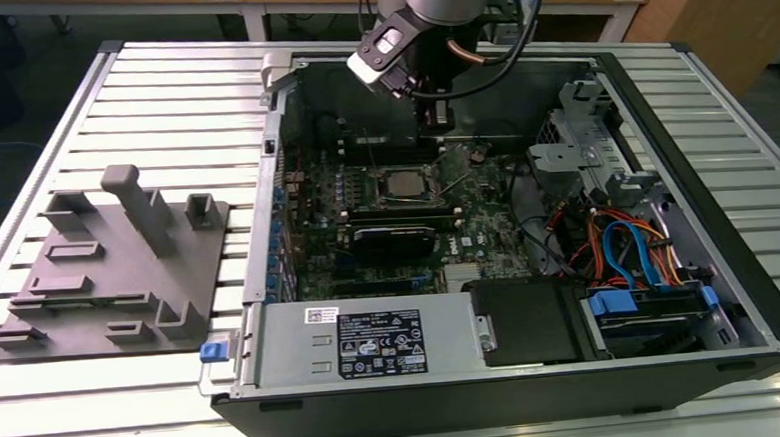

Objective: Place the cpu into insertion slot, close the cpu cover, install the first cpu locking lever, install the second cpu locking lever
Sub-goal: 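Close the cpu cover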

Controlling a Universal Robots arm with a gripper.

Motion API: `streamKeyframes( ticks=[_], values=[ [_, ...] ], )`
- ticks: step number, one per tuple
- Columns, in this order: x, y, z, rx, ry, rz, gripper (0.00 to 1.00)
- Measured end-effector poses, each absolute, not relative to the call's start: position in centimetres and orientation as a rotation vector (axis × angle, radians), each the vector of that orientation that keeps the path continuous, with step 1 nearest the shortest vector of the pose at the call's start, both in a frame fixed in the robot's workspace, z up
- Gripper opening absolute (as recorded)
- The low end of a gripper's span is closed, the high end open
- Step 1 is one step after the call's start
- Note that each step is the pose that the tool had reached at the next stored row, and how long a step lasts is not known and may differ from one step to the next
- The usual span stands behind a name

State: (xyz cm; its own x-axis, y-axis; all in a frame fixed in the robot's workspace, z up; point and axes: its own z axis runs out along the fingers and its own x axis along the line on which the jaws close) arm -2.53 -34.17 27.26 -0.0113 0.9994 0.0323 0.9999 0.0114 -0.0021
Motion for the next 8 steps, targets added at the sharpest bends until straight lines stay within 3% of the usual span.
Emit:
streamKeyframes(
  ticks=[8],
  values=[
    [-2.5,-34.36,27.26,-2.192,-2.216,-0.033,0.11]
  ],
)
